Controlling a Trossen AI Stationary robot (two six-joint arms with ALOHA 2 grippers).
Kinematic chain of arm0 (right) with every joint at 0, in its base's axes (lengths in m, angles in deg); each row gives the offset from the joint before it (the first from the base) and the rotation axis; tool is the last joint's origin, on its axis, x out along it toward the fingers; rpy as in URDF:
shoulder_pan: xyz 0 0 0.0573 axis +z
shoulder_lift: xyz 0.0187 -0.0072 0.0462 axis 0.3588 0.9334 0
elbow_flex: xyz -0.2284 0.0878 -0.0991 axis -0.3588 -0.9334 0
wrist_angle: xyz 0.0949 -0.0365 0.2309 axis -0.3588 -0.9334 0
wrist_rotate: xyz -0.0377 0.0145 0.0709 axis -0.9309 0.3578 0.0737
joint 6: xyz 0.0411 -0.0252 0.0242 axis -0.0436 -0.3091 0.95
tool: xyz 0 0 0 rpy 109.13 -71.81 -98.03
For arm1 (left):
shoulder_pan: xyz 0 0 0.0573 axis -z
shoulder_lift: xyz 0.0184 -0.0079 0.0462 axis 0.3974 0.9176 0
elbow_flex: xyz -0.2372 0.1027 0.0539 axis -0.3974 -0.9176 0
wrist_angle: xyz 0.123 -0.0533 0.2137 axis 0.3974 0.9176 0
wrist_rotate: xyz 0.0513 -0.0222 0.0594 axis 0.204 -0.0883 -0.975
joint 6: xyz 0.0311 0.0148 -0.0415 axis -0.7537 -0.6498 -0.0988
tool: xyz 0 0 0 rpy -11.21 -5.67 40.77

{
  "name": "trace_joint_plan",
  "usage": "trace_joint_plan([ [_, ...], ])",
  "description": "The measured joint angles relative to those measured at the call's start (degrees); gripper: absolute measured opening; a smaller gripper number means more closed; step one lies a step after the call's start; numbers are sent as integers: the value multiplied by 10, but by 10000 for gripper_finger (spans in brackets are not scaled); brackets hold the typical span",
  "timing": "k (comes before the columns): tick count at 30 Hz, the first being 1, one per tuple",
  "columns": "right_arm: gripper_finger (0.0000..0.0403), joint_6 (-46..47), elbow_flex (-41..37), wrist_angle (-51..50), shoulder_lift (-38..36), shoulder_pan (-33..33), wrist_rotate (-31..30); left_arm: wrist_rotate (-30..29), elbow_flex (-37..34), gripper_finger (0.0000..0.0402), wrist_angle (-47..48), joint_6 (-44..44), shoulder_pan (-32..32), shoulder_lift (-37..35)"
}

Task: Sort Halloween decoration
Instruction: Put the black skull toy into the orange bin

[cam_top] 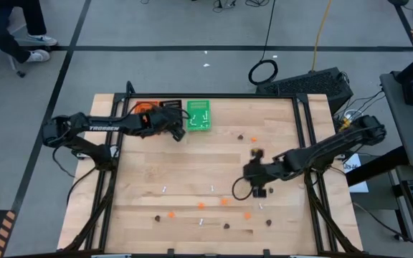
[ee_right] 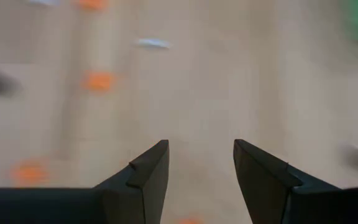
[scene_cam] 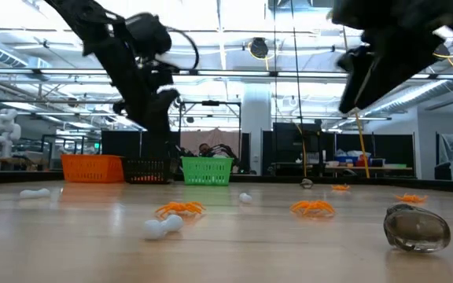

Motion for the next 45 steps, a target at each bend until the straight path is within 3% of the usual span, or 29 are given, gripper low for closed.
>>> trace_joint_plan([
  [4,165,26,-5,-60,-19,0,-138,-34,0,194,-42,21,67,-12],
  [8,164,-33,-38,-7,-19,-46,-184,-65,0,194,-94,21,133,-12],
  [16,164,-122,-125,178,-18,-229,-45,-140,0,194,-120,21,245,-12],
  [19,164,-126,-139,205,-19,-295,-22,-157,0,194,-132,23,269,-9],
  [24,165,-182,-143,222,0,-374,67,-166,0,194,-150,37,292,-8],
  [29,187,-224,-144,263,47,-412,126,-180,0,194,-161,37,306,-8],
  [35,209,-229,-144,280,93,-433,142,-180,0,194,-162,36,313,-8],
  [41,208,-230,-144,303,121,-440,164,-180,0,194,-162,36,313,-8],
  [45,186,-230,-144,305,122,-440,172,-180,0,194,-162,36,313,-8],
])
